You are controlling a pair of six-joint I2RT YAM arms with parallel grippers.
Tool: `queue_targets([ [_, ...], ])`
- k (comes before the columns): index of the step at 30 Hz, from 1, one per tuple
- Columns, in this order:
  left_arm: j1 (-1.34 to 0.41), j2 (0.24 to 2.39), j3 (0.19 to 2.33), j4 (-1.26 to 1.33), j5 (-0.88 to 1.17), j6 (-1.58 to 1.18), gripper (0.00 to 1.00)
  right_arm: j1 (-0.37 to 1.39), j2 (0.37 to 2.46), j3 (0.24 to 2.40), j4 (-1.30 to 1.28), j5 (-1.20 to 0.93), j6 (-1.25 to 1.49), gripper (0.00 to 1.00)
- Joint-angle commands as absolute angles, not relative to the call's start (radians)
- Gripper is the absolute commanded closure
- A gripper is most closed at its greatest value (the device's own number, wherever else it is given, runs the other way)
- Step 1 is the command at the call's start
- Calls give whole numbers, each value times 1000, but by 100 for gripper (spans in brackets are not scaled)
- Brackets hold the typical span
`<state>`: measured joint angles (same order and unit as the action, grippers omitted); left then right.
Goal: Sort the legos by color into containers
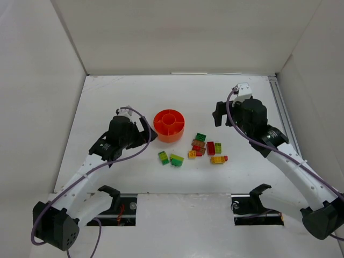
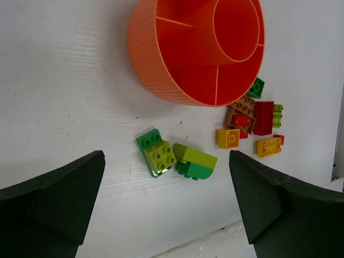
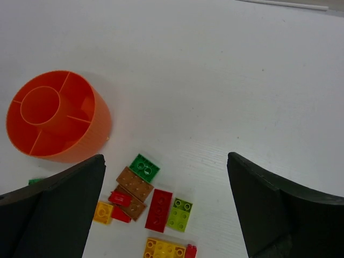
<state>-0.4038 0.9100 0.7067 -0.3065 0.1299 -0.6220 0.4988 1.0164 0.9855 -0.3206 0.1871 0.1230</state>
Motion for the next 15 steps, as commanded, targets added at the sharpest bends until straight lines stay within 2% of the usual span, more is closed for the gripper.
queue_targets([
  [1,-426,940,761,-270,137,-607,0,506,1025,991,-313,185,137,0],
  [3,-440,962,779,-270,97,-607,0,506,1054,991,-343,297,202,0],
  [7,-466,983,801,-270,63,-597,0,506,1152,1012,-417,379,262,0],
  [11,-466,992,821,-270,63,-597,0,528,1276,1043,-422,302,285,0],
  [15,-466,956,831,-282,34,-597,0,603,1356,1019,-355,311,379,2],
])
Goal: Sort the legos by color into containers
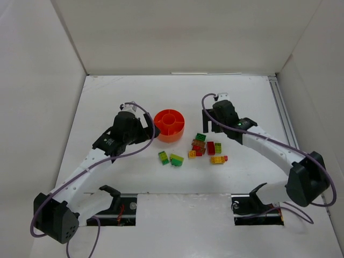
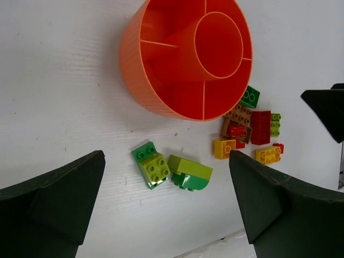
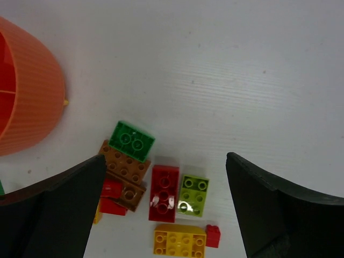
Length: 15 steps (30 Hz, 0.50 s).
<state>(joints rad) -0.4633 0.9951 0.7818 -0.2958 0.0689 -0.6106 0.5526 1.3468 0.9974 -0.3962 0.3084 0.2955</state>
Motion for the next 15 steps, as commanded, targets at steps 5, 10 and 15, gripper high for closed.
queue_targets([
  [5,-466,934,831,-324,-9,-606,0,623,1471,1019,-261,229,431,11],
  [10,-466,925,841,-333,0,-606,0,656,1565,1072,-356,382,600,18],
  [15,-466,916,841,-342,9,-606,0,689,1655,1126,-394,411,704,18],
])
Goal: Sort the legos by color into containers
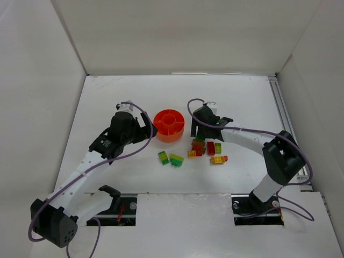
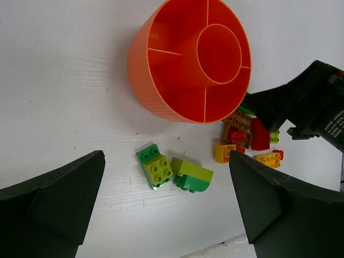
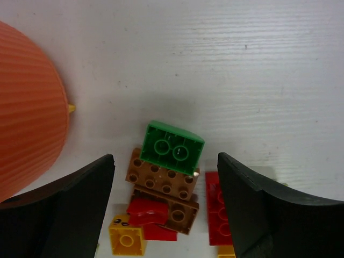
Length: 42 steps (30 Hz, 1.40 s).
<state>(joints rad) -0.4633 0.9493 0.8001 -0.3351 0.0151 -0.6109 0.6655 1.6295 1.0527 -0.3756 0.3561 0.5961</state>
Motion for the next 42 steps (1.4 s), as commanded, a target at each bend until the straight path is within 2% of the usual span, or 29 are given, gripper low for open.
queue_targets([
  [1,-466,916,841,-342,9,-606,0,689,1670,1135,-394,422,718,18],
  [14,-466,907,822,-351,9,-615,0,689,1738,1129,-431,466,810,18],
  [17,-466,907,822,-351,0,-615,0,689,1776,1129,-422,457,810,25],
  [25,-466,907,831,-360,-9,-615,0,689,1821,1163,-433,457,810,25],
  [28,-466,897,831,-360,-18,-624,0,689,1821,1163,-423,457,810,34],
  [29,-466,897,831,-360,-18,-624,0,689,1821,1163,-423,457,810,42],
  [34,-466,907,831,-360,-18,-624,0,689,1803,1163,-423,457,810,58],
  [38,-466,907,831,-360,-18,-624,0,689,1772,1186,-423,457,750,63],
  [42,-466,896,831,-370,-18,-635,0,718,1631,1198,-379,457,593,66],
])
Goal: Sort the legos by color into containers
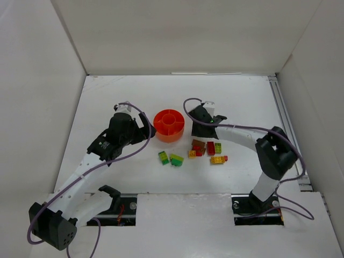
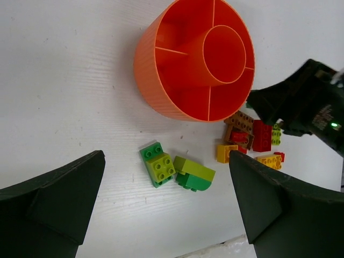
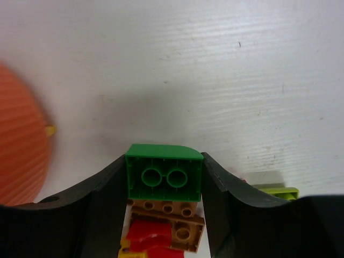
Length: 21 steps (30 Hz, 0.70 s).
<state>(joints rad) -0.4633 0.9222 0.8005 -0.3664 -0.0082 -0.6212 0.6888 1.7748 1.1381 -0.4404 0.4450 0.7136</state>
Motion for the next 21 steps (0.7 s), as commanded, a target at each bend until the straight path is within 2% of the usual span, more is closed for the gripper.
queue_targets([
  [1,-466,885,831,-370,-28,-635,0,727,1600,1198,-358,457,557,67],
  [4,-466,874,822,-370,-28,-644,0,775,1504,1175,-272,445,426,67],
  [9,-466,874,813,-370,-37,-653,0,819,1480,1166,-166,296,267,65],
  [17,-466,884,813,-370,-46,-653,0,871,1644,1325,-155,242,184,65],
  [21,-466,884,813,-370,-55,-653,0,871,1666,1335,-146,233,175,62],
])
